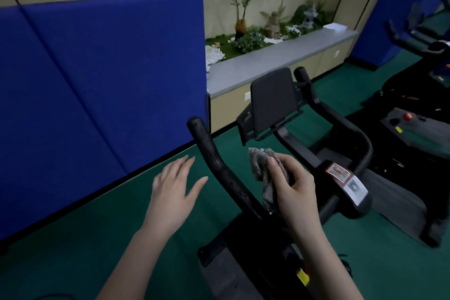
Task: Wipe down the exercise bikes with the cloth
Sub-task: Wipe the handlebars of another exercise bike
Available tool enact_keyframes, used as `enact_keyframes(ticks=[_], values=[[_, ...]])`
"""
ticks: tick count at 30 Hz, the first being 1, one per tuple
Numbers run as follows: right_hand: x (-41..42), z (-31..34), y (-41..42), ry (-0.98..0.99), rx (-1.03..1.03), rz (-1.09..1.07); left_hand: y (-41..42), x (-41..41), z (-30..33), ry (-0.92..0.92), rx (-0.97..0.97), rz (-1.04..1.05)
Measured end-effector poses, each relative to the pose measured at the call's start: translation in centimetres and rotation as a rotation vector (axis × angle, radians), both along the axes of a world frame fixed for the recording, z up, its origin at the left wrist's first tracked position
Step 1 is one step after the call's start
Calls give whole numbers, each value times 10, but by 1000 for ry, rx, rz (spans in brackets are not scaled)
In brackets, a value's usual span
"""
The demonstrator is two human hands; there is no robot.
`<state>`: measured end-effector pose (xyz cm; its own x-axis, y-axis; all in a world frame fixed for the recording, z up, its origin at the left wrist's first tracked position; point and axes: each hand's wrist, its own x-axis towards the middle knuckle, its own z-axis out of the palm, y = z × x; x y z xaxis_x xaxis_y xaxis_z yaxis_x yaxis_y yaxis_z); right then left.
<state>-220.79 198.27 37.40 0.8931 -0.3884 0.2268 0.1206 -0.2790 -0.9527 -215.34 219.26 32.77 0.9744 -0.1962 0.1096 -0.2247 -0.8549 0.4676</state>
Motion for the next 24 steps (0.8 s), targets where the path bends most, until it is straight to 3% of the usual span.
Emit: enact_keyframes(ticks=[7, 14, 24], values=[[48, -2, 31, -56, -40, 90, -6, 35, 8, -42, -184, 56], [96, 12, 53, -300, -278, 127, -30, 41, 14, -22, -500, 183], [156, 14, 58, -385, -655, 659, -47, 29, 4, 7, -907, 381]])
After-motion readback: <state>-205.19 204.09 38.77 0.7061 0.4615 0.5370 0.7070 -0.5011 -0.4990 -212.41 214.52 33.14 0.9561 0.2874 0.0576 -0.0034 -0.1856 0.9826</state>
